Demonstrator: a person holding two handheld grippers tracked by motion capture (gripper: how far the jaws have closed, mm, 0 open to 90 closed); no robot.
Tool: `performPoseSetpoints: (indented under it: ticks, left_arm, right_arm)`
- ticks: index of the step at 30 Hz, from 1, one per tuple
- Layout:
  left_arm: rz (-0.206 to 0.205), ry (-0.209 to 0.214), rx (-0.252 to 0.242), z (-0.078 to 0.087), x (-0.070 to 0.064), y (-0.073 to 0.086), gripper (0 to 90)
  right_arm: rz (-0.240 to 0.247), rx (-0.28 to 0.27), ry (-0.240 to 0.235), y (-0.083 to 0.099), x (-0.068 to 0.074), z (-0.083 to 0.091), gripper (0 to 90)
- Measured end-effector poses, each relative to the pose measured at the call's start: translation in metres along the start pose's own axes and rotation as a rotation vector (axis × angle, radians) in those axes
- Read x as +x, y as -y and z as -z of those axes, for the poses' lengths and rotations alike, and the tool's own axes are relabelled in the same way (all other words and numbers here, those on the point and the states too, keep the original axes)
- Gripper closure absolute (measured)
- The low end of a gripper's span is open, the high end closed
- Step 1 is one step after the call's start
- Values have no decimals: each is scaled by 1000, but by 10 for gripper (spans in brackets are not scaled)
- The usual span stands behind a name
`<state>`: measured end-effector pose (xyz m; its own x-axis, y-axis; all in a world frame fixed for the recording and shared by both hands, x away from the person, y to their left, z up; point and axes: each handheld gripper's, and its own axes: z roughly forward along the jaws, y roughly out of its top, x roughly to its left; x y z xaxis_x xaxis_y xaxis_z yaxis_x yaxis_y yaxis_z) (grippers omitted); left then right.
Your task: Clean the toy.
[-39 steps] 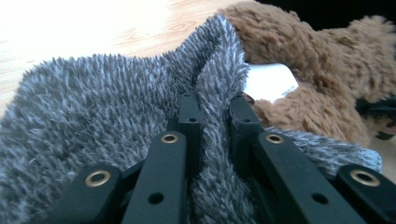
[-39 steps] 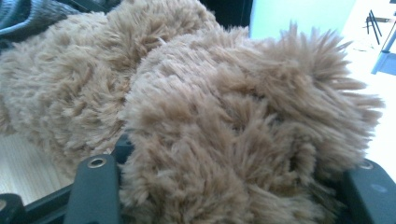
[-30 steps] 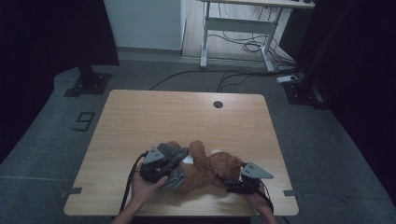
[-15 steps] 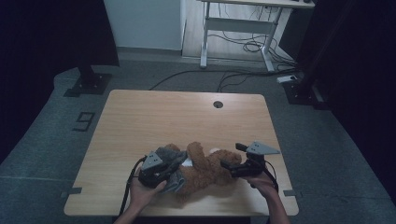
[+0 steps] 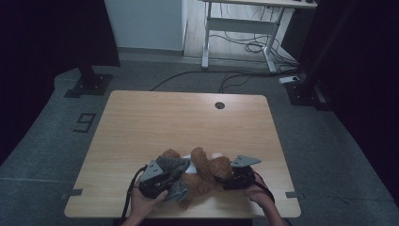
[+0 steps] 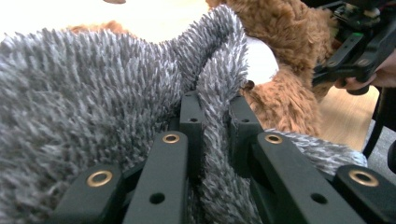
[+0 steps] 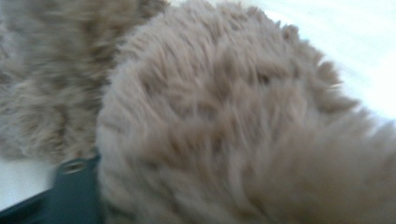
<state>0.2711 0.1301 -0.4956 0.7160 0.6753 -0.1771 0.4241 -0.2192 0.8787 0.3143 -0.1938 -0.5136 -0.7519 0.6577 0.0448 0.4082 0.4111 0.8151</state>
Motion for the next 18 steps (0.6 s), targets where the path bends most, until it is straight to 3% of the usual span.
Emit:
performPoseSetpoints:
  ticks: [2, 3, 4, 5, 6, 9, 12, 18]
  left_arm:
    - [0, -7, -4, -3, 1, -2, 797]
    - [0, -7, -4, -3, 1, -2, 797]
    - [1, -11, -7, -6, 1, -3, 797]
    - [-21, -35, -5, -12, 1, -5, 797]
    - [-35, -51, -4, -16, 0, -7, 798]
    - [-43, -67, -1, -22, 4, -13, 798]
    - [-32, -79, 8, -35, 16, -25, 797]
    - [-34, -110, 21, -48, 29, -40, 793]
  right_arm:
    - [38, -16, 53, 0, 5, -2, 357]
    - [38, -16, 53, 0, 5, -2, 357]
    - [58, -21, 84, 0, 7, -4, 377]
    - [92, -35, 148, 0, 11, -9, 408]
    - [105, -41, 178, -1, 13, -12, 417]
    - [118, -53, 215, -2, 12, -16, 424]
    - [98, -88, 260, -5, 1, -24, 432]
    - [66, -135, 310, -7, -11, -35, 436]
